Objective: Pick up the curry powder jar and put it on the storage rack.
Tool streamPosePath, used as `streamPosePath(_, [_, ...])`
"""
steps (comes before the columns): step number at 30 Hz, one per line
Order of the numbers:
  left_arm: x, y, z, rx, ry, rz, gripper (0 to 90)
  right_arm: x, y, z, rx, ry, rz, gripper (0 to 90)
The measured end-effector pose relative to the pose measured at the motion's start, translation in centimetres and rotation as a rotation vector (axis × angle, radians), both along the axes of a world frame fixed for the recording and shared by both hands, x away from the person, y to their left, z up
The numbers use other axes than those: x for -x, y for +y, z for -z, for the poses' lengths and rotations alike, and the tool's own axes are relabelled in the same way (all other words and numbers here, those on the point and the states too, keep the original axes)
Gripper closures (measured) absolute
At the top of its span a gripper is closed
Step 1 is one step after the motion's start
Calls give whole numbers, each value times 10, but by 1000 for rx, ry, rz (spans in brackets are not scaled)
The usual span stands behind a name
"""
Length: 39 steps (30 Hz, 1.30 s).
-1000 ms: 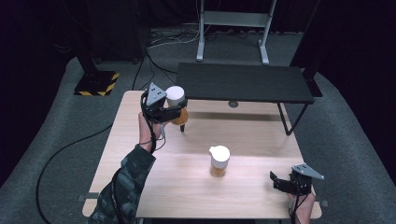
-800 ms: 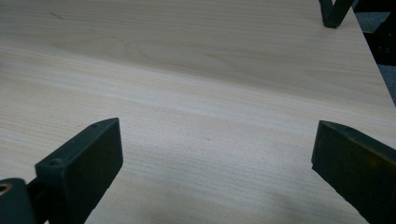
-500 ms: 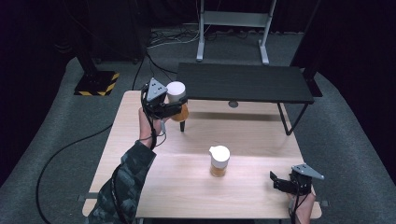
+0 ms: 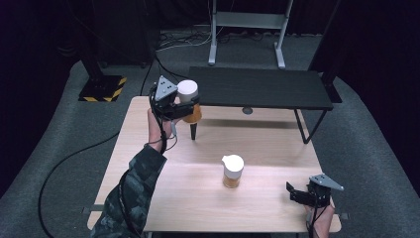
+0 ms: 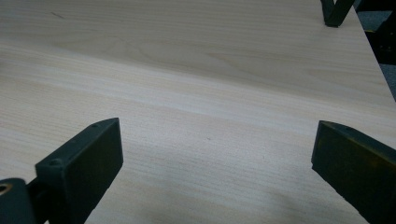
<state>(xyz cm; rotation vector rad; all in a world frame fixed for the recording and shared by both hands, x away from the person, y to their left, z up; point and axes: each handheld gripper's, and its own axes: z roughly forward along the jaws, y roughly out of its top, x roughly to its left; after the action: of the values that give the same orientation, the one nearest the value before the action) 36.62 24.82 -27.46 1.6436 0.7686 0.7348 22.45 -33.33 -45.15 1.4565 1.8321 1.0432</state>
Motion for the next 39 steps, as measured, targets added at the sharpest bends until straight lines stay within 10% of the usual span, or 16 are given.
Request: streamPosePath(39, [-34,-19,-25,-2,-33,-50,330,1,-1,1,-9,-7,5,9])
